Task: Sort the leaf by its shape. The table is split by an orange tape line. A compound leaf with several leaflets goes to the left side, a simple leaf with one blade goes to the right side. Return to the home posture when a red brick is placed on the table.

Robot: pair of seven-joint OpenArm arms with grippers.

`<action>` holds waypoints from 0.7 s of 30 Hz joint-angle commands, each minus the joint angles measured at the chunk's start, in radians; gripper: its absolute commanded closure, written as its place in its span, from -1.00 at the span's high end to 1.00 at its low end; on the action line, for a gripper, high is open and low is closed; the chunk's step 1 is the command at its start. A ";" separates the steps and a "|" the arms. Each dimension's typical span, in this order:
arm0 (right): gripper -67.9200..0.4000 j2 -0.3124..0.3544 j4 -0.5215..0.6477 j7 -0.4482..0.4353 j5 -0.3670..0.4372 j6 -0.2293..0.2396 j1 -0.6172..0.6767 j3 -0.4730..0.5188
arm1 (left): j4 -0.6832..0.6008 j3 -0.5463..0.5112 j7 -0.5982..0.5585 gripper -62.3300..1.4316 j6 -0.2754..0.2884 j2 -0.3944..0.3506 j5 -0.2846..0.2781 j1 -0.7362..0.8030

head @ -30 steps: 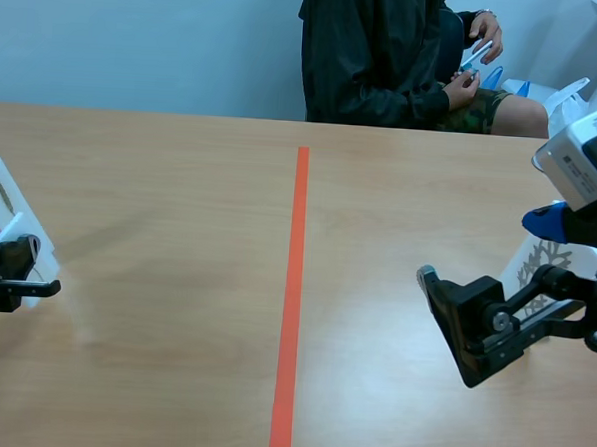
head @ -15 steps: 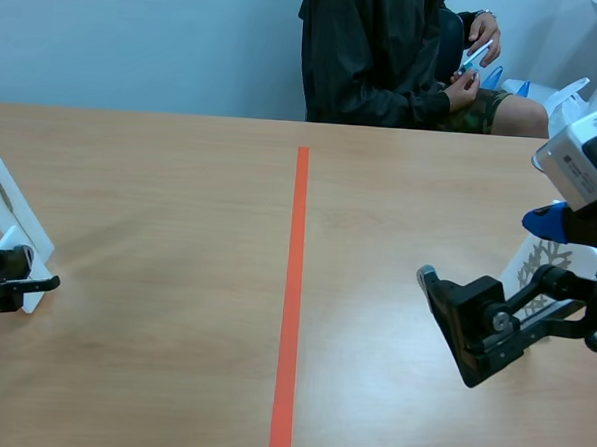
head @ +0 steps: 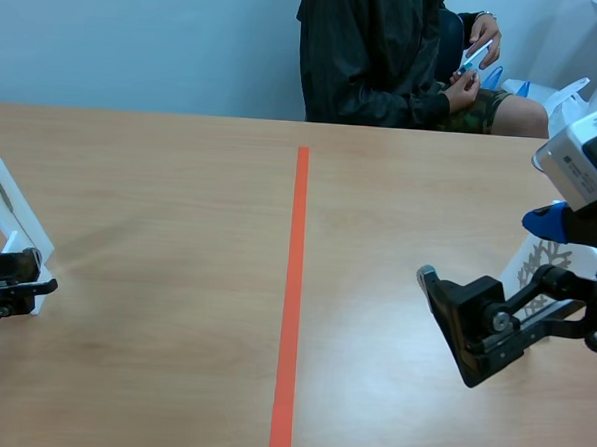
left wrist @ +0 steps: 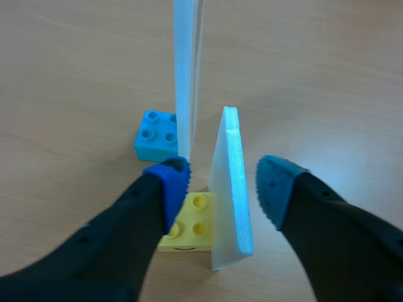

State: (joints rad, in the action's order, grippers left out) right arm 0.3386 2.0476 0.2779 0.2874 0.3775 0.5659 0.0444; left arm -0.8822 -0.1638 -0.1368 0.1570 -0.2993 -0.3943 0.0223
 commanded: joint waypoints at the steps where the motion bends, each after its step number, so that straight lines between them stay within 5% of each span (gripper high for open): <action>1: 1.00 0.005 0.003 -0.011 0.003 -0.005 -0.006 0.009 | -0.023 0.003 -0.024 0.18 0.002 -0.010 -0.007 -0.003; 8: 1.00 0.004 0.003 -0.011 0.003 -0.005 -0.006 0.009 | -0.114 -0.001 -0.024 0.98 0.008 -0.051 -0.027 0.051; 14: 1.00 0.004 0.003 -0.011 0.003 -0.005 -0.006 0.009 | -0.328 -0.042 0.001 1.00 0.026 -0.076 -0.035 0.178; 21: 1.00 0.005 0.003 -0.011 0.003 -0.005 -0.006 0.009 | -0.644 -0.065 0.115 1.00 0.146 -0.087 -0.071 0.369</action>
State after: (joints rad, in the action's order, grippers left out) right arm 0.3382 2.0476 0.2779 0.2874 0.3775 0.5659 0.0444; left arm -1.5089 -0.2241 -0.0162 0.2947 -0.3859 -0.4496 0.3824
